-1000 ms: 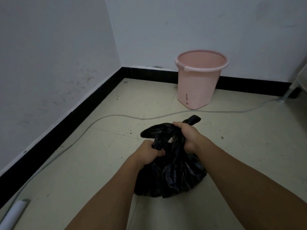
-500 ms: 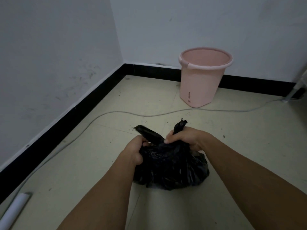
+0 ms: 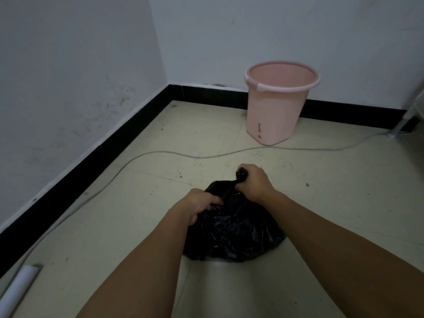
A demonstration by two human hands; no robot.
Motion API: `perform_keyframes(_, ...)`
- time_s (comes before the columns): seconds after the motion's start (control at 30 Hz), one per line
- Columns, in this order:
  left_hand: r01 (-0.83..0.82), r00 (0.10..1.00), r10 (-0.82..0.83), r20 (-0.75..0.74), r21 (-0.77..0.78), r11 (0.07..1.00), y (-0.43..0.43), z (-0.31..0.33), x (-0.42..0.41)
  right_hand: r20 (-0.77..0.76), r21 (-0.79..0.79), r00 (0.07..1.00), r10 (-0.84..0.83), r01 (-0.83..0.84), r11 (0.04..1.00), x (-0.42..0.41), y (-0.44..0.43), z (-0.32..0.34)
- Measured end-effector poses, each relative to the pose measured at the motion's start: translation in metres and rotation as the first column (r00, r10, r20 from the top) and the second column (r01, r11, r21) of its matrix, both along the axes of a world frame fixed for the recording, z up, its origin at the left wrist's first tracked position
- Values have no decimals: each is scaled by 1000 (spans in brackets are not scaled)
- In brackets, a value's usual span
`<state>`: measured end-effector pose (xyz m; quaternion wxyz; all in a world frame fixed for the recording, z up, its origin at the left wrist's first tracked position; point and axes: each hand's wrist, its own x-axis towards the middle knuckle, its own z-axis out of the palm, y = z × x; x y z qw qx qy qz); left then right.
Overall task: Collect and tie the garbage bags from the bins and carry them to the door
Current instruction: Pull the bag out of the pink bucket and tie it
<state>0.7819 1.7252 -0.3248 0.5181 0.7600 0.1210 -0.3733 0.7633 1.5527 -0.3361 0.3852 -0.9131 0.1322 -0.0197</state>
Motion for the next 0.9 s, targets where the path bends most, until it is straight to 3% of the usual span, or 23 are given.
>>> perform_keyframes(0.07,-103,992,97,82,71,992,-4,-5,3,-31,223,998,-54,60,973,0,2,1)
perform_keyframes(0.17,-298,951,294,99,30,954,-5,-14,11,-99,447,989,-110,143,883,-1,4,4)
perform_keyframes(0.37,-471,875,479,72,-99,876,-3,-14,16,-51,545,986,-158,160,823,6,8,8)
perform_keyframes(0.57,-533,846,481,-233,-326,781,6,6,18,-191,786,954,-233,291,546,9,6,10)
perform_keyframes(0.7,-569,821,483,-303,-500,653,11,21,17,-274,788,920,-280,381,484,8,-2,13)
perform_keyframes(0.77,-621,775,531,-342,-565,543,11,23,22,-290,846,879,-378,420,329,7,-4,19)
perform_keyframes(0.83,-670,722,577,-382,-594,445,12,20,31,-322,899,805,-499,426,107,7,-10,27)
perform_keyframes(0.9,-703,684,620,-384,-574,420,18,18,36,-381,906,705,-598,414,-89,6,-23,32)
